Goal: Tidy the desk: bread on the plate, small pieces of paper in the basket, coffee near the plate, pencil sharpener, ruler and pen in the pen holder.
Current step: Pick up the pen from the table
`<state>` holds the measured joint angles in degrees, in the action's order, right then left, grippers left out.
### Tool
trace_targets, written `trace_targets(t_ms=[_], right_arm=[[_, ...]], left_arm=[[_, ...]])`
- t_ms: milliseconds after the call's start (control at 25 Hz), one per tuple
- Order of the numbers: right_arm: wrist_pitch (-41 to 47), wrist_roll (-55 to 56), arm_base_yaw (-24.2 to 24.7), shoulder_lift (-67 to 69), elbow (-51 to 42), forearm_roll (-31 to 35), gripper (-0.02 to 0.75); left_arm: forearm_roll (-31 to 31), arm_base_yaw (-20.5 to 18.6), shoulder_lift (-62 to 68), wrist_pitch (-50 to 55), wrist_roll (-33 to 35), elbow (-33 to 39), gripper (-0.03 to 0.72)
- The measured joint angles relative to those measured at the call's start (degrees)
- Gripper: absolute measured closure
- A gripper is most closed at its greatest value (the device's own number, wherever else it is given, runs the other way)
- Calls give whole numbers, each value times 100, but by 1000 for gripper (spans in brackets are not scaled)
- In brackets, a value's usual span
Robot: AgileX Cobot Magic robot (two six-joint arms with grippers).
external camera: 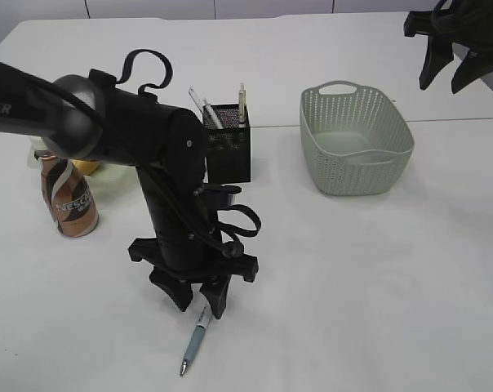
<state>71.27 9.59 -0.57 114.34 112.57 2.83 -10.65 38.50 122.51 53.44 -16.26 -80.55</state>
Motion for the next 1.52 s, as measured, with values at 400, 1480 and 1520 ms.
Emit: trace_targets(t_ms=[400, 1480, 1520], right_arm=[[0, 0, 0, 0, 0, 0, 410], [0, 0, 0, 0, 0, -35, 418], [0, 0, 0, 0, 0, -48, 418]], left_arm=[[151, 0, 262, 60, 0, -316, 323], [579, 201, 465, 341, 58, -436, 617], [579, 201, 465, 369, 91, -436, 617]])
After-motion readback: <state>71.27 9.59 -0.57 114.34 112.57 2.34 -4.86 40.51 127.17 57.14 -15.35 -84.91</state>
